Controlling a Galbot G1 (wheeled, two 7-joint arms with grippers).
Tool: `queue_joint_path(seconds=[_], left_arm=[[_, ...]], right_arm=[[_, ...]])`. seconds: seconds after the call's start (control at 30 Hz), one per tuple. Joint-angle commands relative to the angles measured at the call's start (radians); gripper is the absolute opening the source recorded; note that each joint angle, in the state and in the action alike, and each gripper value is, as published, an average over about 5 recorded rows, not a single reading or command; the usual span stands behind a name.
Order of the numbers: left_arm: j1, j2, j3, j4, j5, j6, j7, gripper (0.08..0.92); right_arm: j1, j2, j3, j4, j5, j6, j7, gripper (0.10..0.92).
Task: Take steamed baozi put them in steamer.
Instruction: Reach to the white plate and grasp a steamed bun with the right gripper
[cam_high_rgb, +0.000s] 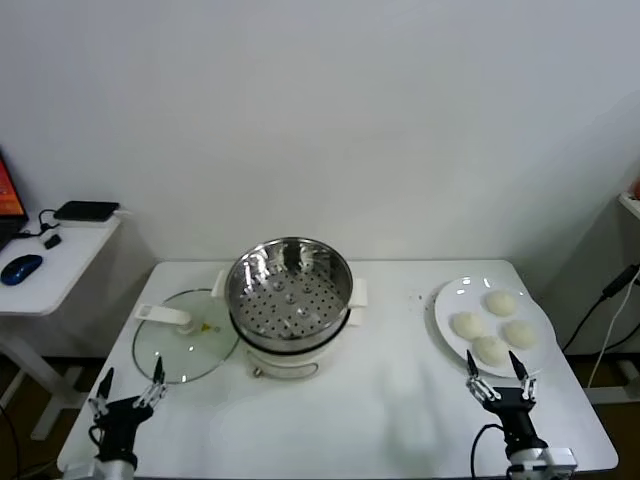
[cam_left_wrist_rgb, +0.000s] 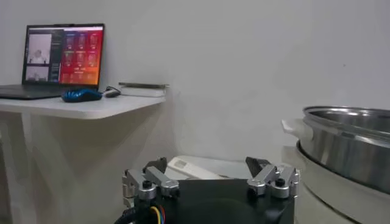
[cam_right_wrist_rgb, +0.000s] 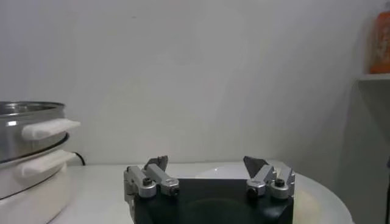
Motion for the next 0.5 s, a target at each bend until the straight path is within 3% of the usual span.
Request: queue_joint_path(seconds=[0.03,0.3,0.5], left_arm=[[0.001,-0.025,0.004,0.0,0.016,-0.006,-0.001,0.823],[0.007,-0.023,0.021,-0.005,0.029,-0.021,-0.001,0.823],[0.015,-0.023,0.037,0.001,0.051,-0.039,0.0,0.823]], right_arm=[[0.09,-0.083,0.025,-0.011,-0.015,-0.177,0.002,0.823],[0.33,-0.281,0.007,-0.116,-0.02,-0.345,-0.057,0.823],[0.494,-0.47,-0.069,-0.213,-0.059,-0.444,-0.195,0.823]])
